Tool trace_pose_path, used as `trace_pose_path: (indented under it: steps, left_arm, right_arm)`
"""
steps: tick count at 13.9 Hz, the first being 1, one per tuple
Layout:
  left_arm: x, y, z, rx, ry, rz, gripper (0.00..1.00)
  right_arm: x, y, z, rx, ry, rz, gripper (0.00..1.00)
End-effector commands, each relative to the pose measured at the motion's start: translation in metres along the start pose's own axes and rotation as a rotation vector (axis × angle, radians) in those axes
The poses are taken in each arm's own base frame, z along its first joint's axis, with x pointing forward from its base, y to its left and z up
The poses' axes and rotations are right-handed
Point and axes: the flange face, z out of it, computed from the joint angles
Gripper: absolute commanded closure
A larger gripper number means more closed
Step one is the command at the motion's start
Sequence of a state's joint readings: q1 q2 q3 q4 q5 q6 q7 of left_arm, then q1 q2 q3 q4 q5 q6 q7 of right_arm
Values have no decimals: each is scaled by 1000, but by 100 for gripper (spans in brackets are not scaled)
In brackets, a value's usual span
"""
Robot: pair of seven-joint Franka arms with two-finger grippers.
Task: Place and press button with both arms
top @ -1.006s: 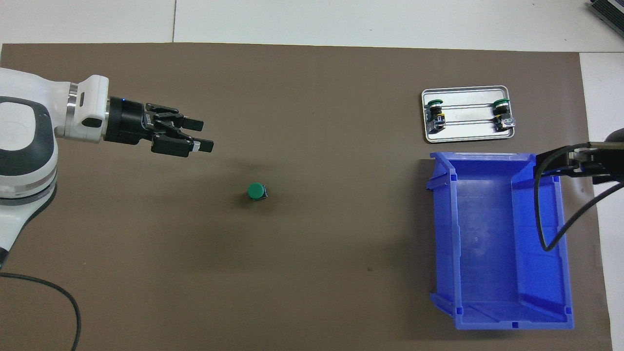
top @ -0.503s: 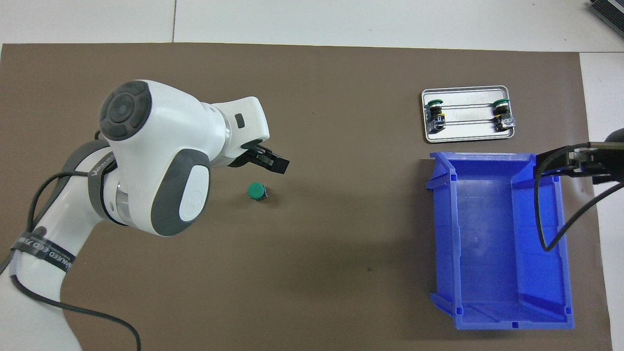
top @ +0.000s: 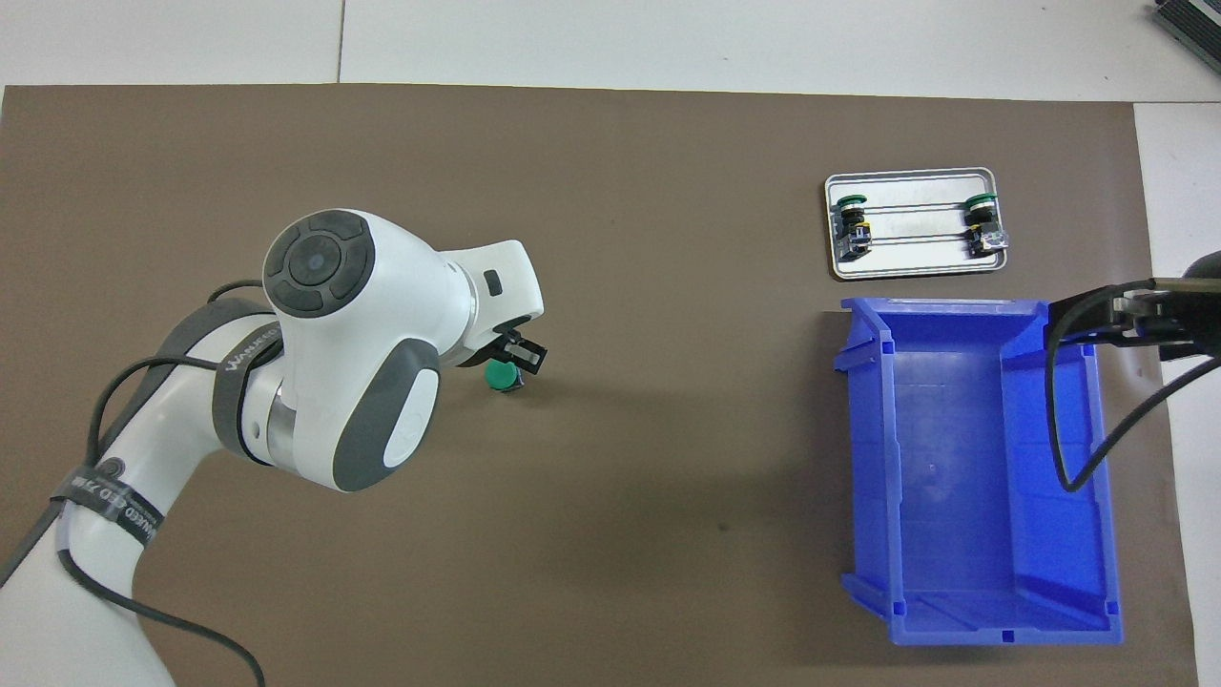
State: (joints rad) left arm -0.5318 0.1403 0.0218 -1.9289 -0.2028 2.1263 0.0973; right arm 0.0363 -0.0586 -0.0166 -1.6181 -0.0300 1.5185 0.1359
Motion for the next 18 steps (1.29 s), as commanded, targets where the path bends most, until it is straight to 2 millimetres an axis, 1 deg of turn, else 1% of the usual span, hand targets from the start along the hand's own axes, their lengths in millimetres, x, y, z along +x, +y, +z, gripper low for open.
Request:
trace_pose_path:
  steps: [1,3,4,6,8,12,16,18]
  left_arm:
    - [-21,1,0,26,8,-33,96]
    - [-24,-1,7,28,5,-36,100]
    - [-25,-1,8,29,16,-37,100]
    - [-30,-3,19,33,28,-39,100]
    - [-33,1,28,36,45,-32,100]
    - [-35,1,37,39,49,-30,100]
    - [-42,0,56,47,67,-29,100]
    - [-44,3,64,48,69,-22,100]
  right_arm:
    - [-4,1,-2,17,11,1,0]
    - [-4,1,-2,18,13,1,0]
    - [-4,1,-2,17,11,1,0]
    - [-4,1,-2,18,13,1,0]
    - [-4,1,-2,18,13,1,0]
    - [-4,1,-2,17,11,1,0]
    - [-4,1,-2,18,13,1,0]
    - [-4,1,-2,18,13,1,0]
